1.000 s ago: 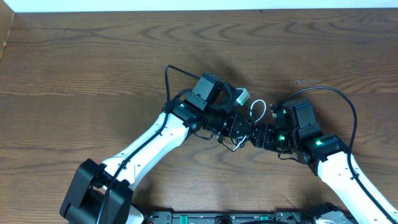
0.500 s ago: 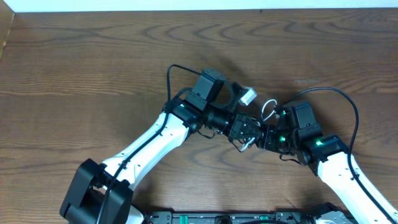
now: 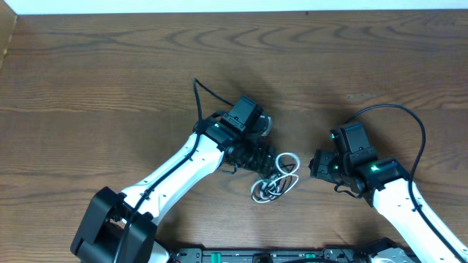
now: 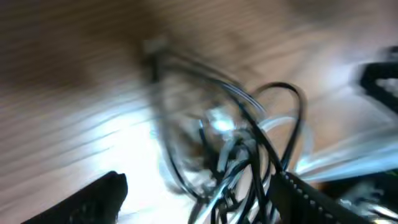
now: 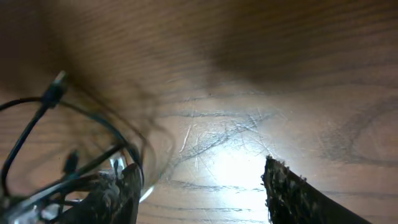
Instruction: Untangle cables
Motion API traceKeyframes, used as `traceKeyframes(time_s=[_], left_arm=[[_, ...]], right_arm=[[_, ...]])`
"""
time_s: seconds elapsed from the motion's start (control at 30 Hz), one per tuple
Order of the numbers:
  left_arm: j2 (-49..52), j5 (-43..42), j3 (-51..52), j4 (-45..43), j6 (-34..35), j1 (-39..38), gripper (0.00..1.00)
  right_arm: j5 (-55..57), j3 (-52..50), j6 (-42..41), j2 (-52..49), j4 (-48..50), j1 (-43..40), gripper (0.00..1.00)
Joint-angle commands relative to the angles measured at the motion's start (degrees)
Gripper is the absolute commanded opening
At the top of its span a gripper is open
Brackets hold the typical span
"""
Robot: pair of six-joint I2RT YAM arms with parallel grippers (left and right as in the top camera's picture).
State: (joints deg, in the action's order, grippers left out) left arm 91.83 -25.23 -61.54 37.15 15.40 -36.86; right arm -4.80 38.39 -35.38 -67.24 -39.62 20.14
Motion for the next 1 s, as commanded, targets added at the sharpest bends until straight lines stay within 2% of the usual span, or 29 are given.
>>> traceKeyframes(time_s=[0.0,0.4,0.53,0.67,0.77,0.97], left_arm=[[-0.48,11.04,-0.57,2.97,-0.59,0.15,0.78],[-0.48,11.17,-0.46,7.17,-0.57,0.15,0.78],[-0.48,11.15,1.36,5.31,-0.55,0.13,0.78],[-0.42,10.69,3.41,3.06,0.02,0.15,0.77],[-0.42,10.75,4.5,1.27,2.73,0.13,0.74],[-0.35,10.8,9.01,-5.86,9.73,0.13,0.58]], right_arm=[[1.44,-0.33,0.33,-0.28,-0.07,0.31,0.61],[0.94,-0.33,0.37,-0.28,0.04,0.33,0.63],[-4.24,-0.33,5.03,-0.28,1.7,0.33,0.63],[-4.76,-0.33,5.25,-0.28,1.73,0.33,0.65],[-4.76,-0.33,5.25,-0.28,2.14,0.33,0.65],[-5.57,-0.33,5.27,-0.28,2.14,0.33,0.65]])
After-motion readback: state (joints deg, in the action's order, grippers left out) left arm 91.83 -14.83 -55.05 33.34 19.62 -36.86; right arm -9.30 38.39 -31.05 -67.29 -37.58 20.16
